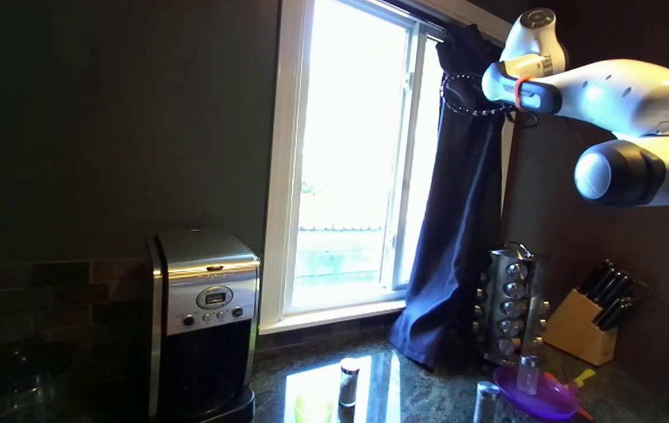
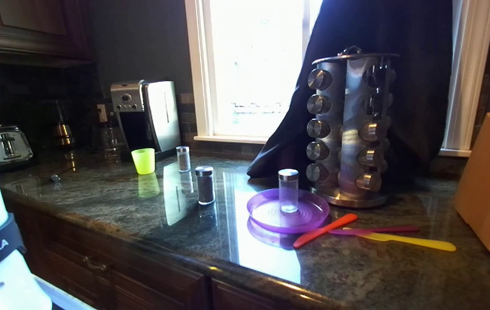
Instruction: Draw the curtain open.
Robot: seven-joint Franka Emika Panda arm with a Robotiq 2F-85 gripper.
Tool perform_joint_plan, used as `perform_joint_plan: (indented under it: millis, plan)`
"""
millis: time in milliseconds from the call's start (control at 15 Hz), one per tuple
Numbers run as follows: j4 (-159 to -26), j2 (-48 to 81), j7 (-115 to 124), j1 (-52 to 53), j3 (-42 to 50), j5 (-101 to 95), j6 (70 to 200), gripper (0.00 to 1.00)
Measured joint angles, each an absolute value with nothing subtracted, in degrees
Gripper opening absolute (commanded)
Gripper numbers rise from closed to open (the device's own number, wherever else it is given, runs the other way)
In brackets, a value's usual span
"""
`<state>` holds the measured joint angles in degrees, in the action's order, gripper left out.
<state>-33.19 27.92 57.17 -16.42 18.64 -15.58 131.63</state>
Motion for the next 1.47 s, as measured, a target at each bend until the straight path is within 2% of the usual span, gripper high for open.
perform_joint_plan:
  millis: [267,533,1467]
  plan:
    - [-29.6,32.1,65.3,-16.6,23.1,-17.1,133.6,0.00]
    - [-24.3,35.7,68.5,-21.1,24.5,-17.1,133.9,0.00]
    - [-24.2,37.6,70.9,-26.8,27.5,-17.1,143.7,0.00]
